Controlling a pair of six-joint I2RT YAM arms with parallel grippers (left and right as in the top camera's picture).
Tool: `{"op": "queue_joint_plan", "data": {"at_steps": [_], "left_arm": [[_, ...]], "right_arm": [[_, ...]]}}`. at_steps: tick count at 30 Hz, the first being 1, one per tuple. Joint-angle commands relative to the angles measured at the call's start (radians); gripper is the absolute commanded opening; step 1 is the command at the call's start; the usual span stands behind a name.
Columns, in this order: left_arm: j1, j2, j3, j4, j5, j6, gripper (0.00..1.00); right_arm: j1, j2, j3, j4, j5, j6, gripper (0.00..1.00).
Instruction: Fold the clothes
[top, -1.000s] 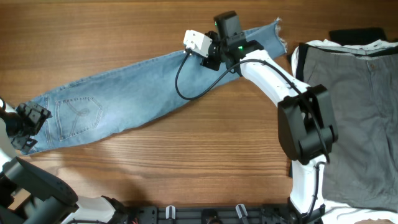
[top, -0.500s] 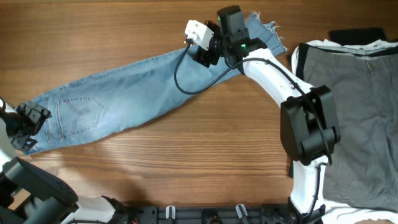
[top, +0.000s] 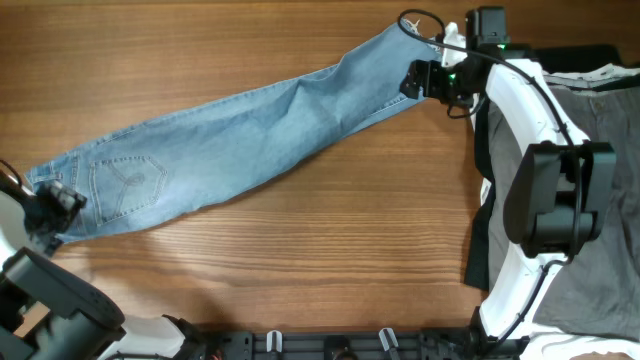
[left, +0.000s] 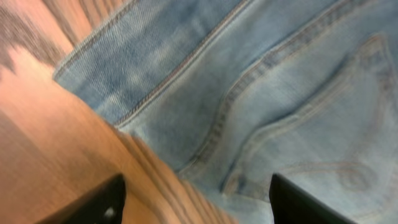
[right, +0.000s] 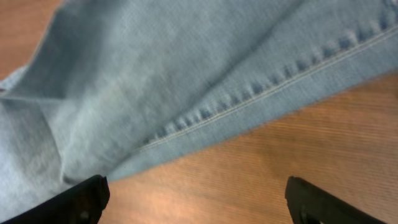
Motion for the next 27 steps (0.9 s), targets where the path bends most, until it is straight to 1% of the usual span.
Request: {"op": "queue_joint_plan", "data": {"at_steps": [1,2,3,4,6,7,8,9,12,13,15,16,17,20,21,23,26,27], "left_arm": [[0.006,0.001,-0.164,0.189,-0.017,-0.085,0.49],[0.006,0.008,-0.209,0.255,-0.018,-0.112,0.38],[0.006,0.018,-0.241,0.301,-0.024,-0.130,0.35],[0.007,0.040,-0.272,0.348,-0.061,-0.162,0.33],[0.013,0.077,-0.283,0.366,-0.122,-0.185,0.33],[0.034,0.116,-0.282,0.367,-0.186,-0.206,0.33],[0.053,0.134,-0.282,0.370,-0.206,-0.209,0.33],[0.075,0.148,-0.282,0.372,-0.216,-0.209,0.33],[0.206,0.172,-0.277,0.385,-0.212,-0.209,0.32],[0.238,0.172,-0.269,0.385,-0.198,-0.194,0.33],[0.290,0.172,-0.243,0.385,-0.060,-0.160,0.38],[0.298,0.172,-0.228,0.383,-0.002,-0.134,0.42],[0.298,0.172,-0.217,0.374,0.018,-0.108,0.45],[0.275,0.172,-0.187,0.329,0.040,-0.038,0.55],[0.262,0.172,-0.183,0.314,0.040,-0.037,0.62],[0.246,0.172,-0.177,0.288,0.043,-0.037,0.73],[0.229,0.156,-0.135,0.233,0.073,0.041,0.89],[0.225,0.147,-0.105,0.200,0.074,0.040,0.90]], "right_arm": [[0.010,-0.029,0.008,-0.048,-0.044,-0.074,0.88],[0.010,-0.029,0.004,-0.044,-0.040,-0.075,0.87],[0.010,-0.029,0.003,-0.036,-0.034,-0.073,0.84],[0.010,-0.028,0.002,-0.024,-0.020,-0.058,0.83],[0.010,-0.028,0.001,-0.005,-0.021,-0.058,0.82],[0.010,-0.028,0.001,0.009,-0.017,-0.061,0.81],[0.010,-0.028,0.001,0.018,-0.010,-0.061,0.81],[0.009,-0.028,0.001,0.029,-0.003,-0.061,0.81],[0.016,-0.023,0.001,0.098,-0.002,-0.060,0.80],[0.019,-0.018,0.001,0.127,-0.003,-0.061,0.79],[0.029,0.009,0.001,0.193,-0.003,-0.019,0.78],[0.034,0.034,0.001,0.220,-0.008,0.023,0.75],[0.039,0.054,0.001,0.237,-0.031,0.039,0.74],[0.056,0.122,0.001,0.318,-0.152,0.039,0.72],[0.063,0.146,0.001,0.352,-0.154,0.053,0.71],[0.070,0.187,0.001,0.404,-0.145,0.112,0.70],[0.072,0.253,0.001,0.479,-0.147,0.182,0.71],[0.072,0.267,0.001,0.494,-0.158,0.192,0.71]]}}
